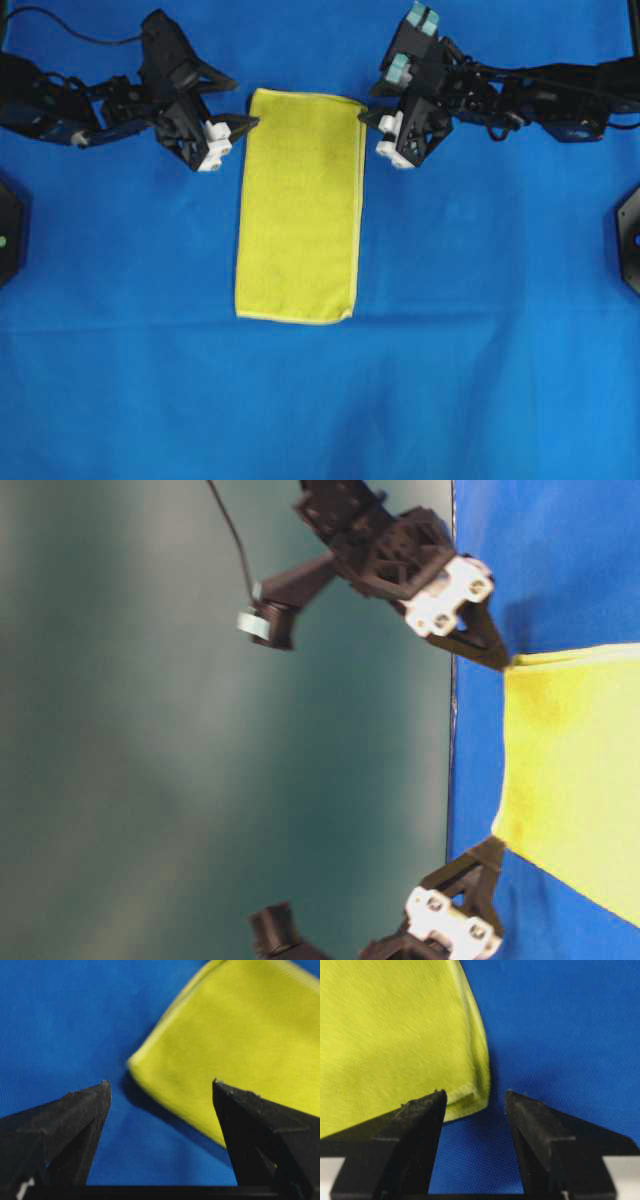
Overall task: Fold a vertical towel.
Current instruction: 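Move both grippers to the far corners of the yellow towel, then close both grippers on the far corners of the towel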
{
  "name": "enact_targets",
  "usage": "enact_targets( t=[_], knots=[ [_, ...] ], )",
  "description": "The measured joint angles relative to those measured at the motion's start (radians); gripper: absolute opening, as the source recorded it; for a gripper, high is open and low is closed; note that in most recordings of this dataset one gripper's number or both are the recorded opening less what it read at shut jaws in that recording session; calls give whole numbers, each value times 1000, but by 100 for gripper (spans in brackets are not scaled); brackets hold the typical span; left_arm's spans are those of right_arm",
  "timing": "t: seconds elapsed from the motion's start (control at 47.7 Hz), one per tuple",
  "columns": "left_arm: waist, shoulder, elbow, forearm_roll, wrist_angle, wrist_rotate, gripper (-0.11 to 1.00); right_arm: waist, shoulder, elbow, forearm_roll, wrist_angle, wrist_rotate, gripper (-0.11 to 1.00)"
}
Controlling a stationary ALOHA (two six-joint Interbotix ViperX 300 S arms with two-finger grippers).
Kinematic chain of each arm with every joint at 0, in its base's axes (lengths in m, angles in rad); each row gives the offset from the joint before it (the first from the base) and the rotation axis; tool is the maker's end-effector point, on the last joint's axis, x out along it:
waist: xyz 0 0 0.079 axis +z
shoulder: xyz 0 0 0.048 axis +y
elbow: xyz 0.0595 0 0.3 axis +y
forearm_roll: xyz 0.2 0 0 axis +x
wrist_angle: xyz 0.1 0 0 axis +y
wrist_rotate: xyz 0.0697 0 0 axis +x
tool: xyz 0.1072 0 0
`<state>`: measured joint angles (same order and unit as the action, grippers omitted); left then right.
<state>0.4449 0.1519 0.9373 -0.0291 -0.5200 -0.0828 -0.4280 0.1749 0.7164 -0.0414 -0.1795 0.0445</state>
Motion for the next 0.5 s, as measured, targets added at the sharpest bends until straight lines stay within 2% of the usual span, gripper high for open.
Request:
enact_targets(
  t=[0.252,0.335,0.419,0.503],
  knots=[
    [28,103,-60,0,-14,3,76,-9,60,-34,0,-23,0,55],
    [34,123,-80,0,-15,5,72,-11,69,-40,-2,-25,0,53],
    [38,135,-95,0,-17,3,59,-11,72,-43,-2,-23,-2,46],
    [43,143,-101,-2,-14,8,36,-11,72,-41,-2,-21,-3,28]
  ],
)
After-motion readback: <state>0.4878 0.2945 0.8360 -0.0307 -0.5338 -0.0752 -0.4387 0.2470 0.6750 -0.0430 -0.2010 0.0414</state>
